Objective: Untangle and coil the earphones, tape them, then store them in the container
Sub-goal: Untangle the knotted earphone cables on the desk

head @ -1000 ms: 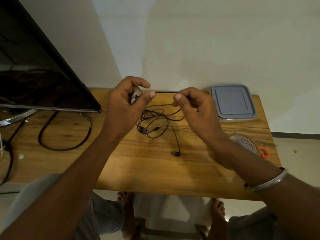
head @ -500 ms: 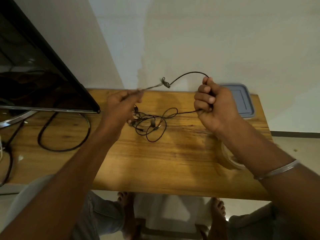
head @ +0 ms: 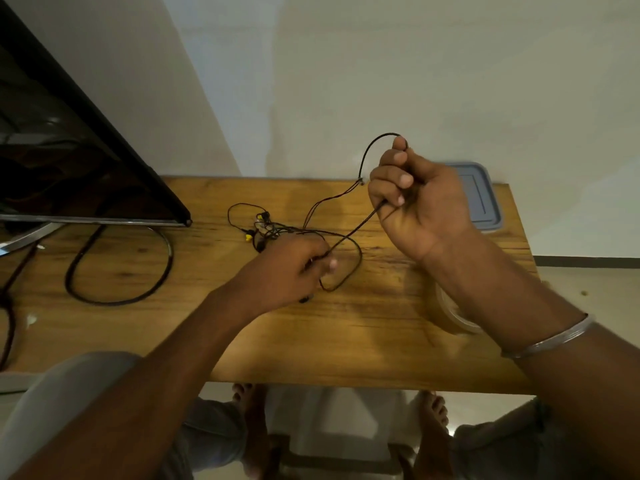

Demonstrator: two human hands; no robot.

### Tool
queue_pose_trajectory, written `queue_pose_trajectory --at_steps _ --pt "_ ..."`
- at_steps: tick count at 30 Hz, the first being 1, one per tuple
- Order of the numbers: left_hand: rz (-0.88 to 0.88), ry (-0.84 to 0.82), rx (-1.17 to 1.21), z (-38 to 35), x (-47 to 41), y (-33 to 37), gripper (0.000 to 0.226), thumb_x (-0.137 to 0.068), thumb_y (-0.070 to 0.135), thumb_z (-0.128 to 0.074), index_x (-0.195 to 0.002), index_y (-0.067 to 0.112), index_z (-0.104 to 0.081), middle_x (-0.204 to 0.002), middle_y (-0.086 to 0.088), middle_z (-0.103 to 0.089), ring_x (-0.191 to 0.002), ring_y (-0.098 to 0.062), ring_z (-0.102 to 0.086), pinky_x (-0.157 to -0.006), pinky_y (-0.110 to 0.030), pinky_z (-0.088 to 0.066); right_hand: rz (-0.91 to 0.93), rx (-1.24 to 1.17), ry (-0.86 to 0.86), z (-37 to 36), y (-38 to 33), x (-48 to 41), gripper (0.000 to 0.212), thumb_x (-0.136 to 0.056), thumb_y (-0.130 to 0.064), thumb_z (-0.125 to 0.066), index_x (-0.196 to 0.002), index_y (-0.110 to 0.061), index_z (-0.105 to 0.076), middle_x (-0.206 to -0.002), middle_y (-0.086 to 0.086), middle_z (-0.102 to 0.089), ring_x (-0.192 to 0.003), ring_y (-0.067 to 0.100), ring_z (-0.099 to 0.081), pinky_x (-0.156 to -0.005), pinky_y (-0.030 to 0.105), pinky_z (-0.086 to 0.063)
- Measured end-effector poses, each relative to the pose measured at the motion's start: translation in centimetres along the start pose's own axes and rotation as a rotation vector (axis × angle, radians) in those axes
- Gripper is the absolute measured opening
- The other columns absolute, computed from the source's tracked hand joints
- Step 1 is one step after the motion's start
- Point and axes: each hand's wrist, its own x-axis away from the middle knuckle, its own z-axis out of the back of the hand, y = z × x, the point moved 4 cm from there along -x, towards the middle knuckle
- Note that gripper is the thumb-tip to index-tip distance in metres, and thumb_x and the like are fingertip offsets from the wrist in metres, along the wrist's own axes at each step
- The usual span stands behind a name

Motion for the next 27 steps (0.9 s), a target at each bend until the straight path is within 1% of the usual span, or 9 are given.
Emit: queue_pose_trajectory --at_steps 4,7,10,12,16,19,22,24,27 --pt "0.179 0.188 0.893 2.1 -0.4 0.4 0.025 -0.103 0.015 -0.045 -0.092 0.004 -0.064 -0.075 -0.007 -0.067 -0.06 -0.015 -0.065 -0.058 -0.028 -0.057 -0.02 0.346 0.04 0.5 0.4 0.0 0.039 -0.103 -0.042 -0.043 -0.112 -0.009 -0.061 -0.093 0.006 -0.069 -0.083 0.019 -0.065 -0.072 0.03 -0.052" --pt "0.153 0.299 1.335 4.0 -0.7 0.3 0.026 -0.103 0.022 -0.042 -0.091 0.01 -0.063 -0.078 -0.001 -0.067 -0.067 -0.009 -0.066 -0.067 -0.025 -0.06 -0.089 0.962 -0.014 1.1 1.9 0.4 0.053 -0.1 -0.054 -0.043 -0.125 -0.012 -0.062 -0.115 0.003 -0.073 -0.107 0.02 -0.066 -0.095 0.04 -0.05" --pt "0.161 0.413 1.481 5.1 -0.7 -0.7 0.028 -0.105 0.024 -0.038 -0.091 0.014 -0.06 -0.077 0.004 -0.065 -0.068 -0.004 -0.065 -0.068 -0.02 -0.058 -0.014 1.655 -0.324 0.9 3.6 1.1 0.032 -0.102 -0.037 -0.053 -0.102 -0.011 -0.071 -0.096 -0.003 -0.077 -0.095 0.015 -0.071 -0.09 0.039 -0.056" --pt "0.151 0.468 1.501 5.9 -0.5 -1.1 0.028 -0.106 0.025 -0.038 -0.092 0.015 -0.059 -0.077 0.005 -0.065 -0.068 -0.003 -0.065 -0.069 -0.019 -0.058 0.003 1.791 -0.428 1.7 4.1 1.1 0.023 -0.103 -0.026 -0.054 -0.092 -0.015 -0.07 -0.081 -0.013 -0.073 -0.082 0.009 -0.07 -0.083 0.038 -0.057" --pt "0.114 0.631 1.583 7.7 0.2 -2.3 0.026 -0.106 0.025 -0.041 -0.096 0.013 -0.061 -0.08 0.003 -0.066 -0.076 -0.006 -0.068 -0.075 -0.022 -0.058 0.111 1.933 -0.414 2.5 2.9 0.2 0.022 -0.105 -0.022 -0.049 -0.1 -0.014 -0.068 -0.092 -0.016 -0.068 -0.088 -0.004 -0.065 -0.077 0.022 -0.051" --pt "0.099 0.664 1.613 8.0 0.2 -3.0 0.019 -0.103 0.021 -0.048 -0.112 0.009 -0.059 -0.098 -0.005 -0.07 -0.093 -0.014 -0.072 -0.084 -0.029 -0.057 0.214 1.706 -0.298 2.3 1.9 -0.2 0.021 -0.105 -0.013 -0.047 -0.101 -0.008 -0.067 -0.09 -0.007 -0.07 -0.089 0.007 -0.07 -0.082 0.026 -0.057" --pt "0.125 0.423 1.279 6.5 -0.1 -2.0 0.049 -0.087 0.025 -0.07 -0.13 0.011 -0.051 -0.132 -0.011 -0.062 -0.118 -0.024 -0.065 -0.095 -0.036 -0.054 0.172 1.2 -0.268 1.6 1.8 -0.2 0.021 -0.106 -0.009 -0.042 -0.103 -0.003 -0.062 -0.089 0.013 -0.068 -0.1 0.041 -0.068 -0.087 0.038 -0.06" --pt "0.119 0.248 0.913 4.3 -0.3 -0.5 0.047 -0.089 0.019 -0.07 -0.132 0.013 -0.053 -0.129 -0.004 -0.065 -0.119 -0.015 -0.064 -0.094 -0.03 -0.053 0.111 0.943 -0.304 0.9 1.9 0.1 0.023 -0.107 -0.01 -0.039 -0.105 -0.002 -0.06 -0.091 0.015 -0.067 -0.106 0.042 -0.067 -0.088 0.036 -0.06" --pt "-0.012 0.144 0.35 1.6 -0.3 0.5 0.022 -0.094 0.008 -0.064 -0.115 0.013 -0.065 -0.102 0.011 -0.072 -0.096 0.003 -0.067 -0.081 -0.013 -0.048 0.08 0.688 -0.317 -0.1 1.5 0.3 0.024 -0.108 -0.011 -0.036 -0.104 -0.003 -0.058 -0.088 0.009 -0.069 -0.105 0.033 -0.069 -0.091 0.034 -0.059"
